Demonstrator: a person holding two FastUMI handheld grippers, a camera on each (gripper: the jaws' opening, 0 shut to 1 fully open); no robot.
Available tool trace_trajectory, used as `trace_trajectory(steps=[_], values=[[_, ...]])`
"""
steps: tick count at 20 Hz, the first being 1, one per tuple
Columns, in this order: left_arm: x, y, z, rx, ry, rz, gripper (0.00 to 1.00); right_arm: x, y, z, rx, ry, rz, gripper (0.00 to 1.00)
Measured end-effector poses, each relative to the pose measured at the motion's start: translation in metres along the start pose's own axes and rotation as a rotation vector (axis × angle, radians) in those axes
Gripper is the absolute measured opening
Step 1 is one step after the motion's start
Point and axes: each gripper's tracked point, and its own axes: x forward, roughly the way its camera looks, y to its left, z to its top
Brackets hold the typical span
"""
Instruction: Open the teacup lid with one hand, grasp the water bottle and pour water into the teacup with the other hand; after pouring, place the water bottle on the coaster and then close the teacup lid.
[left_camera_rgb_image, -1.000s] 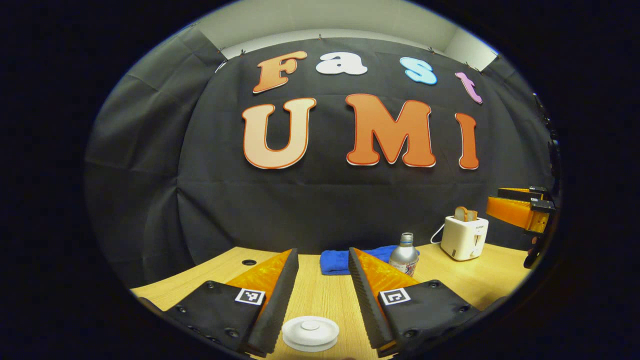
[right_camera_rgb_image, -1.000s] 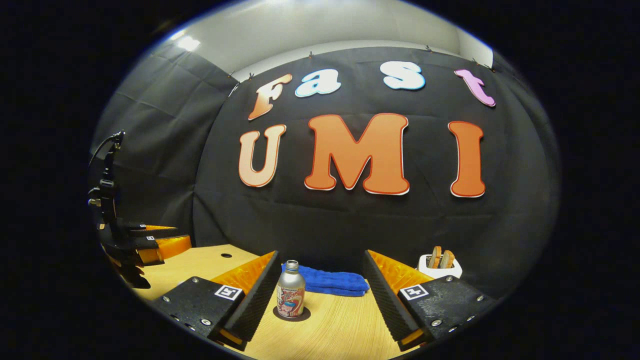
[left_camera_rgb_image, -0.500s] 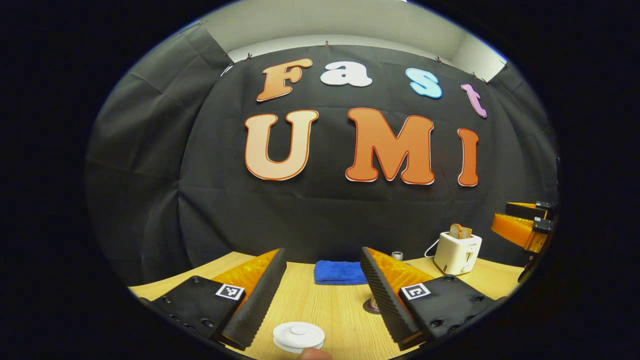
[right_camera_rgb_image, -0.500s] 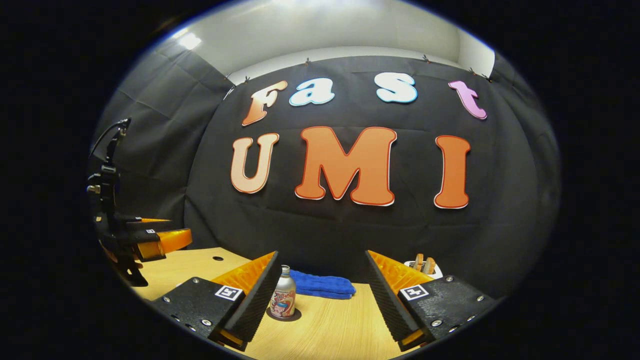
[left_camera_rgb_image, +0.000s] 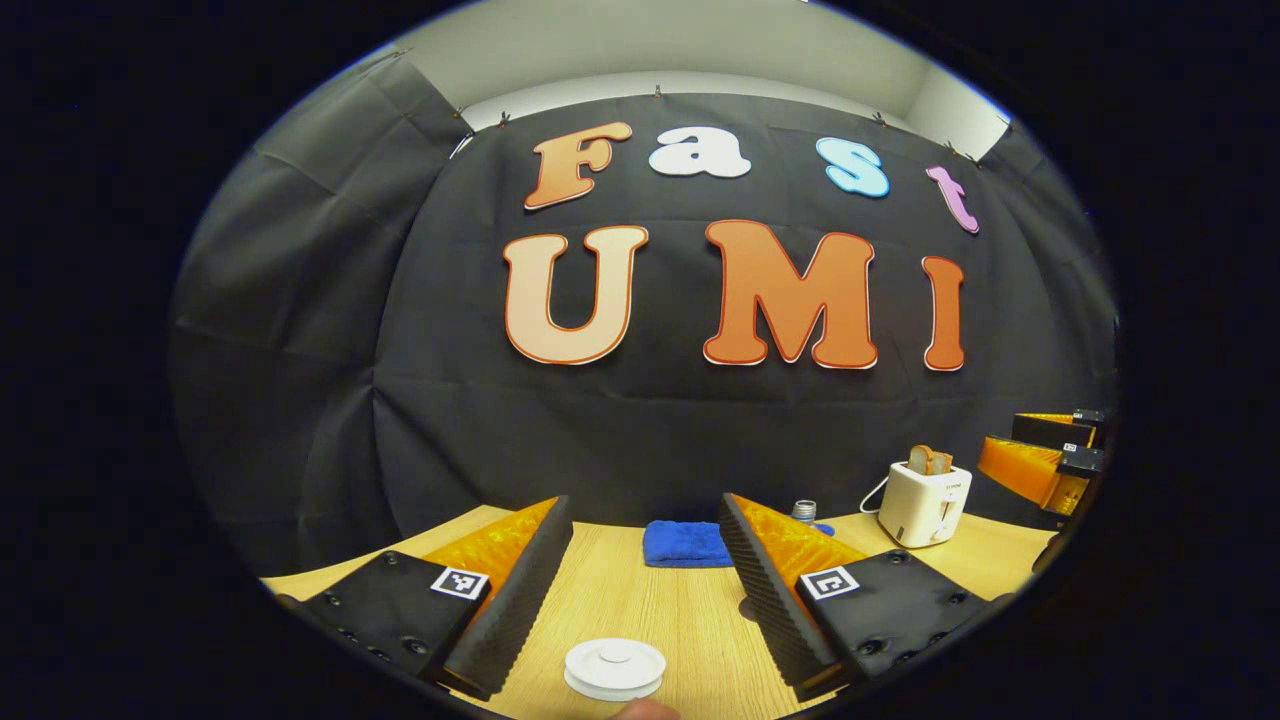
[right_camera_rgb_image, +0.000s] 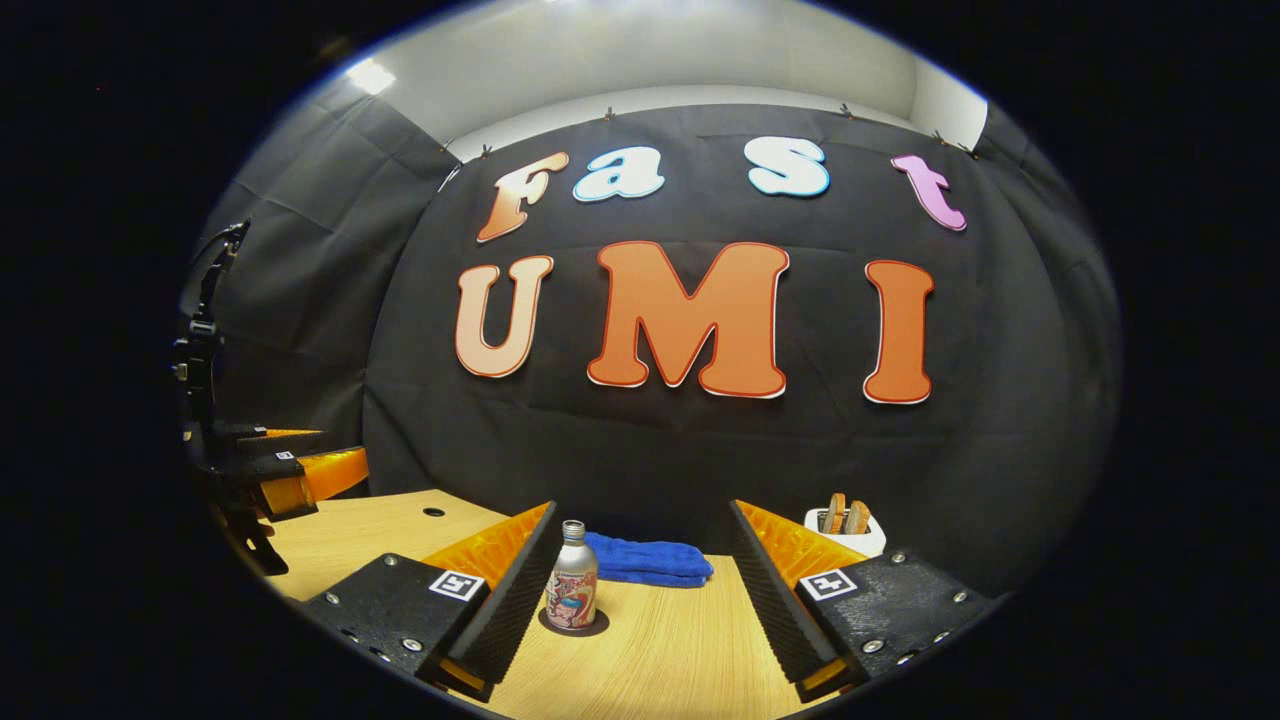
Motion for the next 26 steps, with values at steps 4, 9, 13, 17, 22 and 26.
trace_trajectory(steps=[4,9,13,17,22,26], values=[[0.0,-0.001,0.003,0.009,-0.012,-0.014,0.98,0.002,0.005,-0.004,-0.013,0.009,0.001,0.99],[-0.001,0.001,0.013,0.02,-0.04,-0.008,1.0,0.004,0.01,-0.003,-0.019,0.013,0.001,0.98],[-0.003,0.01,0.019,0.029,-0.067,0.006,0.97,0.005,0.01,-0.003,-0.026,0.018,-0.003,0.98],[-0.003,0.018,0.02,0.015,-0.062,0.015,0.96,0.005,0.007,-0.006,-0.041,0.033,-0.011,0.98],[-0.002,0.025,0.019,0.024,-0.049,0.022,0.94,0.007,0.001,-0.008,-0.027,0.04,-0.019,0.99],[0.001,0.022,0.016,0.017,-0.045,0.018,1.0,0.008,-0.002,-0.012,-0.019,0.05,-0.022,0.99]])
